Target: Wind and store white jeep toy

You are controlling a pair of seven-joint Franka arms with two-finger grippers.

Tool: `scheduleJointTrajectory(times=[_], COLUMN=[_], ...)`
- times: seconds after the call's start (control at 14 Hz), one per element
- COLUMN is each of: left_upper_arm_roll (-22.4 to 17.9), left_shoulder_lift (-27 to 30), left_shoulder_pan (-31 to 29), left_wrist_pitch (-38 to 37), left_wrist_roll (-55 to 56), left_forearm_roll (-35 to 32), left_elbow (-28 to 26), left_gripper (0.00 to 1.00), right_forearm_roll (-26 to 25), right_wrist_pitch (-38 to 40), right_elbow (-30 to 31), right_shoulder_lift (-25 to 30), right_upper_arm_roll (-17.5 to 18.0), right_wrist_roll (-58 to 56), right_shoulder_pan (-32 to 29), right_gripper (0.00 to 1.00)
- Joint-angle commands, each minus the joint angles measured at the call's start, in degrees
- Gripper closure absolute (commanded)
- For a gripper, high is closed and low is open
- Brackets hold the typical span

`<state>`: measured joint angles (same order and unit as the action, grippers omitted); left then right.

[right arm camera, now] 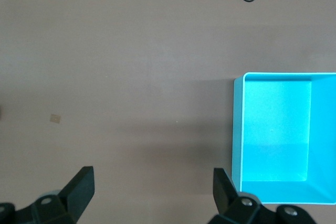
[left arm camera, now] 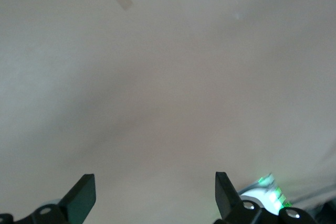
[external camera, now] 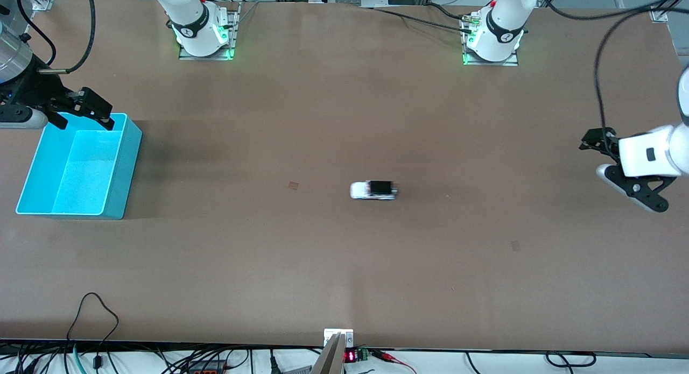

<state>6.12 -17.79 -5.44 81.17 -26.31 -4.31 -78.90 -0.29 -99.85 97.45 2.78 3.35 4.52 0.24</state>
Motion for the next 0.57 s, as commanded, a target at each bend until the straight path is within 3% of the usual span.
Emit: scheduleJointTrajectory(times=[0.0,0.14,0.29,0.5], left_upper_arm_roll=[-0.32,-0.4,-1.45,-1.72], left_shoulder_lift=[10.64,16.18,20.06,20.08], left_shoulder_pan=[2.1,2.63,2.63,2.55], left_wrist_pitch=[9.75,17.76,23.14,19.13], left_wrist_roll=[17.62,29.77,31.32,31.14], left_forearm_roll=[1.41,1.41,1.41,3.95], left_elbow=[-13.0,-20.47,-25.67,-24.3], left_gripper=[0.0,0.0,0.0,0.0], right_forearm_roll=[-0.15,-0.15,-0.15,-0.15], right_wrist_pitch=[0.71,0.71,0.71,0.71], right_elbow=[-0.07,-0.07,-0.07,-0.07], right_shoulder_lift=[0.91,0.91,0.91,0.91], right_upper_arm_roll=[-0.19,-0.19,-0.19,-0.19], right_wrist_roll=[-0.48,-0.48,-0.57,-0.57], right_shoulder_pan=[0.11,0.11,0.11,0.11], right_gripper=[0.0,0.0,0.0,0.0])
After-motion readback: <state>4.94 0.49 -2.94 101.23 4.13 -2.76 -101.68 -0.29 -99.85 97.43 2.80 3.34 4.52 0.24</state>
